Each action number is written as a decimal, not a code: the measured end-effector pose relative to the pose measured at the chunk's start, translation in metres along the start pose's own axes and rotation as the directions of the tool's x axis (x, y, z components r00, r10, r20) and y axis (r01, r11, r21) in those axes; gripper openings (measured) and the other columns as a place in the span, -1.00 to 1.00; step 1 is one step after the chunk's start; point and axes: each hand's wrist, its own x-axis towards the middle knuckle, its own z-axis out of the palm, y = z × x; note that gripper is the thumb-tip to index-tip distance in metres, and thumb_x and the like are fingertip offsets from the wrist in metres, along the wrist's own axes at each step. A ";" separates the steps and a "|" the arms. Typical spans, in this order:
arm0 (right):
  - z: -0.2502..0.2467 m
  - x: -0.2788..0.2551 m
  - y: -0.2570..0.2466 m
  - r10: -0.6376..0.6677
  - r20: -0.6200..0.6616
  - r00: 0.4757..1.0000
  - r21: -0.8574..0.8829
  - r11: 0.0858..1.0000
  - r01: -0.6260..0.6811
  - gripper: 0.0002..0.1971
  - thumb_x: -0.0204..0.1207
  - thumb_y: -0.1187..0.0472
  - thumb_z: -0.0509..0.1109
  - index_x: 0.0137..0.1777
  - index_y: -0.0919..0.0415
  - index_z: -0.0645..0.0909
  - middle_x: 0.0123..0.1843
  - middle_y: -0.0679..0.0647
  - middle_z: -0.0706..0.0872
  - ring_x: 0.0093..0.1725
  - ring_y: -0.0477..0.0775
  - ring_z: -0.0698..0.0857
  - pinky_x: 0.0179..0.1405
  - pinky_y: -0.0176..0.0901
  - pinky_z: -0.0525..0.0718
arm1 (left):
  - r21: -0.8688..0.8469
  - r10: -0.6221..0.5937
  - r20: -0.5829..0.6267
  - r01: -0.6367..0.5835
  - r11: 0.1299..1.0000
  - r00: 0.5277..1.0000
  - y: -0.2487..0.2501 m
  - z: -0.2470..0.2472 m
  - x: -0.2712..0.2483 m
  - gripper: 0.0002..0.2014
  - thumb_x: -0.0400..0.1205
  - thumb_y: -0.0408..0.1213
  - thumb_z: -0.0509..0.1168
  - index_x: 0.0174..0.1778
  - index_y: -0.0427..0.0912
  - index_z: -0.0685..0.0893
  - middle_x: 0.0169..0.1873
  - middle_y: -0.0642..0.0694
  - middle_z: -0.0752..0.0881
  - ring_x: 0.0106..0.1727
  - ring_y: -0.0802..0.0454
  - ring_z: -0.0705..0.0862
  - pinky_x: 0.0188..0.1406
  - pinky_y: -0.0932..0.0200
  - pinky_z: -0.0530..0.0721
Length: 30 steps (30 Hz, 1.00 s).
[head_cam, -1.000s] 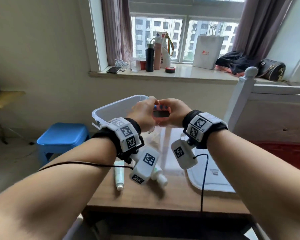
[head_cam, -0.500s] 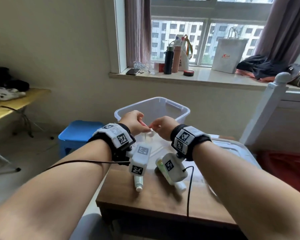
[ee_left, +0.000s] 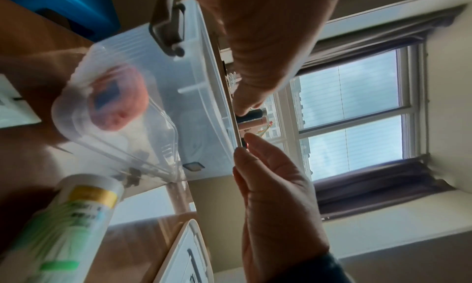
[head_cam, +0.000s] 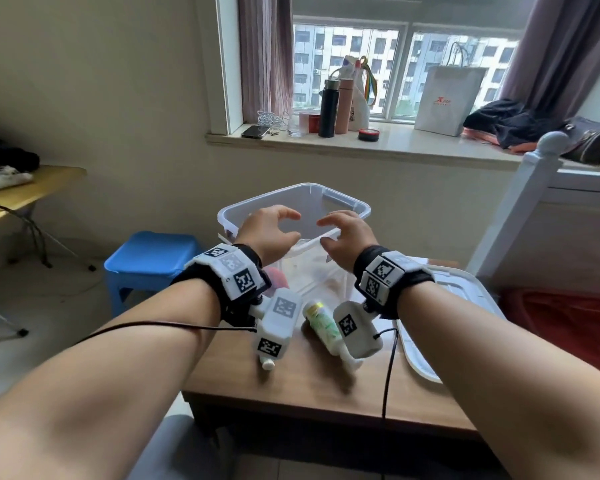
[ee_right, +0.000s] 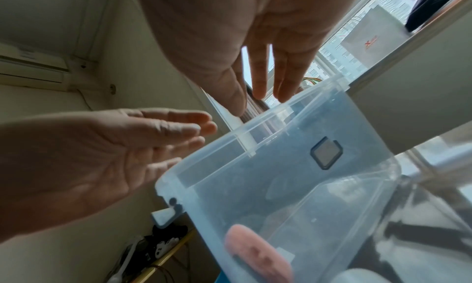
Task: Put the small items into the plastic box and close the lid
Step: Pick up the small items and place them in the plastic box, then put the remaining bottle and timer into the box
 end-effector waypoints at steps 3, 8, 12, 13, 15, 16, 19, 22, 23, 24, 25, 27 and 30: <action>-0.007 -0.004 0.016 0.098 -0.020 0.995 -0.065 0.993 -0.099 -0.73 0.41 0.22 0.40 0.12 0.18 0.69 0.20 0.13 0.70 0.17 0.13 0.69 0.23 -0.18 0.58 | -0.065 0.150 -0.066 -0.155 0.986 0.986 0.018 0.008 -0.008 -0.75 0.53 -0.25 0.38 0.12 -0.03 0.78 0.12 0.02 0.81 0.14 0.10 0.72 0.22 0.33 0.55; 0.001 -0.025 0.035 0.238 0.368 0.899 -0.333 0.936 -0.112 -0.53 0.35 -0.10 0.47 0.07 0.29 0.68 0.06 0.13 0.78 0.12 0.17 0.72 0.01 -0.14 0.63 | -0.104 0.321 0.096 -0.311 0.945 0.942 0.032 0.035 -0.019 -0.83 0.50 -0.37 0.40 -0.04 -0.17 0.83 -0.16 -0.13 0.86 -0.34 0.19 0.61 -0.21 0.60 0.53; 0.016 -0.044 0.040 0.373 0.532 0.760 -0.427 0.893 -0.139 -0.26 0.22 -0.26 0.49 0.26 0.27 0.57 0.04 0.13 0.70 -0.01 0.10 0.68 0.06 -0.02 0.67 | -0.011 0.264 0.267 -0.271 0.963 0.927 0.026 0.050 -0.026 -0.79 0.52 -0.37 0.37 0.03 -0.18 0.82 -0.04 -0.12 0.86 -0.11 0.10 0.74 -0.02 0.46 0.58; 0.020 -0.048 0.040 0.386 0.543 0.746 -0.428 0.891 -0.150 -0.23 0.18 -0.26 0.50 0.25 0.29 0.58 -0.03 0.15 0.71 -0.08 0.11 0.68 -0.01 0.03 0.70 | 0.008 0.234 0.301 -0.248 0.969 0.925 0.023 0.052 -0.027 -0.78 0.53 -0.36 0.36 0.06 -0.19 0.81 0.00 -0.12 0.85 -0.04 0.09 0.76 0.04 0.40 0.60; 0.025 -0.056 0.040 0.376 0.550 0.746 -0.408 0.900 -0.153 -0.25 0.11 -0.23 0.53 0.21 0.27 0.59 0.04 0.19 0.75 -0.09 0.14 0.73 -0.02 0.10 0.75 | 0.033 0.156 0.369 -0.180 0.983 0.916 0.016 0.058 -0.031 -0.76 0.55 -0.33 0.35 0.11 -0.22 0.78 0.07 -0.14 0.83 0.09 0.03 0.77 0.15 0.30 0.64; 0.027 -0.058 0.040 0.364 0.555 0.748 -0.389 0.908 -0.153 -0.25 0.11 -0.20 0.56 0.23 0.25 0.56 0.13 0.19 0.73 -0.04 0.13 0.73 -0.01 0.10 0.76 | 0.046 0.120 0.397 -0.150 0.988 0.910 0.012 0.061 -0.032 -0.75 0.56 -0.32 0.35 0.13 -0.22 0.77 0.09 -0.15 0.82 0.14 0.00 0.76 0.21 0.24 0.65; 0.028 -0.061 0.040 0.356 0.548 0.757 -0.356 0.918 -0.173 -0.36 0.16 -0.03 0.59 0.21 0.21 0.53 0.07 0.10 0.70 0.01 0.11 0.72 -0.08 0.04 0.79 | 0.133 0.052 0.458 -0.126 0.983 0.888 0.003 0.065 -0.036 -0.71 0.60 -0.27 0.29 0.22 -0.15 0.73 0.21 -0.10 0.76 0.26 0.00 0.70 0.21 0.28 0.55; 0.021 -0.057 0.040 0.348 0.520 0.780 -0.383 0.911 -0.152 -0.46 0.19 0.06 0.54 0.18 0.21 0.61 0.06 0.13 0.77 0.01 0.12 0.76 0.03 0.04 0.79 | 0.177 0.020 0.490 -0.121 0.977 0.872 0.002 0.066 -0.036 -0.66 0.63 -0.27 0.24 0.32 -0.08 0.66 0.32 -0.05 0.69 0.35 0.02 0.62 0.20 0.31 0.43; 0.015 -0.054 0.040 0.340 0.504 0.794 -0.368 0.916 -0.159 -0.49 0.21 0.11 0.54 0.19 0.22 0.60 0.04 0.12 0.77 0.01 0.12 0.75 0.06 -0.02 0.77 | 0.163 0.032 0.487 -0.127 0.978 0.873 0.005 0.066 -0.036 -0.66 0.63 -0.28 0.25 0.34 -0.08 0.65 0.32 -0.07 0.69 0.35 0.00 0.62 0.22 0.31 0.44; 0.008 -0.050 0.037 0.327 0.485 0.811 -0.343 0.924 -0.168 -0.54 0.24 0.16 0.53 0.17 0.22 0.60 -0.01 0.10 0.74 0.00 0.12 0.74 0.05 -0.08 0.75 | 0.136 0.055 0.476 -0.135 0.981 0.878 0.008 0.065 -0.034 -0.66 0.64 -0.29 0.25 0.34 -0.09 0.65 0.32 -0.10 0.70 0.34 -0.03 0.63 0.23 0.29 0.45; -0.001 -0.046 0.034 0.310 0.460 0.832 -0.318 0.933 -0.171 -0.57 0.26 0.21 0.52 0.15 0.24 0.61 -0.07 0.10 0.71 -0.02 0.11 0.72 0.00 -0.12 0.71 | 0.102 0.085 0.454 -0.147 0.984 0.887 0.013 0.065 -0.033 -0.66 0.63 -0.30 0.25 0.34 -0.11 0.66 0.30 -0.13 0.71 0.32 -0.06 0.64 0.24 0.27 0.47; -0.018 -0.036 0.028 0.267 0.392 0.880 -0.289 0.944 -0.158 -0.59 0.24 0.27 0.52 0.13 0.28 0.62 -0.13 0.12 0.67 -0.08 0.11 0.69 -0.12 -0.14 0.66 | 0.035 0.150 0.372 -0.175 0.984 0.916 0.023 0.062 -0.030 -0.67 0.62 -0.30 0.28 0.30 -0.12 0.69 0.23 -0.16 0.74 0.26 -0.09 0.67 0.19 0.26 0.50; -0.042 -0.026 0.017 0.205 0.316 0.926 -0.245 0.961 -0.129 -0.59 0.23 0.37 0.49 0.12 0.32 0.63 -0.07 0.23 0.70 -0.15 0.12 0.67 -0.15 -0.03 0.72 | -0.036 0.225 0.190 -0.222 0.974 0.956 0.038 0.054 -0.022 -0.72 0.59 -0.29 0.33 0.20 -0.14 0.77 0.13 -0.15 0.80 0.15 -0.06 0.73 0.08 0.36 0.50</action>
